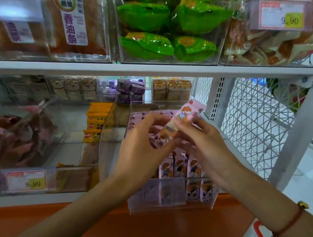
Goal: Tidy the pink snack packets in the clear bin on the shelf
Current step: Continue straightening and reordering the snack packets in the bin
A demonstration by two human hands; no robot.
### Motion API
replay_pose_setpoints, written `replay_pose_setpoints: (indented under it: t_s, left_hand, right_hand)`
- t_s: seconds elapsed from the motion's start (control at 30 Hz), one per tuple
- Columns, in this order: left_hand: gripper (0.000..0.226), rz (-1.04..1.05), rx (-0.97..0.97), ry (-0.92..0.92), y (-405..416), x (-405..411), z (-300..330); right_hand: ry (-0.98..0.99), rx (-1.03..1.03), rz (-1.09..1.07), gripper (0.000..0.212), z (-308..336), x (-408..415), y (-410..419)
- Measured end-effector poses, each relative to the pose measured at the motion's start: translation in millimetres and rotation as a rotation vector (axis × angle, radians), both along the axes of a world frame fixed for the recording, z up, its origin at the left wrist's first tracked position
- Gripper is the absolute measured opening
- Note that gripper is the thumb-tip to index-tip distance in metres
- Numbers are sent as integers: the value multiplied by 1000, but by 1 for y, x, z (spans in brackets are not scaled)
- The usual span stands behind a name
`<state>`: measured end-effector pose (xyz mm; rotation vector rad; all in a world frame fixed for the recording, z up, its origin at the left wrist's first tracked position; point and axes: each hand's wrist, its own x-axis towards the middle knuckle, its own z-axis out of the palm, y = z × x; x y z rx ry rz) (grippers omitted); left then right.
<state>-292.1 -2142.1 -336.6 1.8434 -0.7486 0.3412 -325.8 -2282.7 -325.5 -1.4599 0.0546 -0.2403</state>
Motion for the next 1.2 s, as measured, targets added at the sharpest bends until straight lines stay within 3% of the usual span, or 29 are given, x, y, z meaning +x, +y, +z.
replay_pose_setpoints:
  t_s: [0.13,0.23,0.37,0.5,0.63,0.73,0.97,1.13,1.2]
  left_hand:
    - [35,1,-8,62,0,4,-4]
    - [33,36,92,-31,-1,7,-4]
    - [50,25,90,-38,-3,6,-2]
    - [48,-162,-12,147,-6,4,5]
    - [22,-337,-55,439,-6,4,10]
    - [27,-367,-62,550,-6,5,8]
    - [38,-224,-77,130,3,12,11]
    - [37,-199,-42,73,5,12,7]
    - [36,-204,-91,121,4,12,7]
  right_hand:
    - [-65,20,75,27,3,-2,-5]
    - [-100,-47,-44,32,0,-3,-6]
    - [-123,-109,-158,43,-2,-4,-6]
    - [-110,-148,-134,58,2,-5,-10]
    - [-45,-103,-117,55,0,-4,-14]
    - [-42,-96,-112,53,-1,-4,-13]
    - [-265,-288,16,37,2,-7,-13]
    - [-327,-362,27,38,-1,-9,-12]
    - [-313,-391,21,48,0,-10,-13]
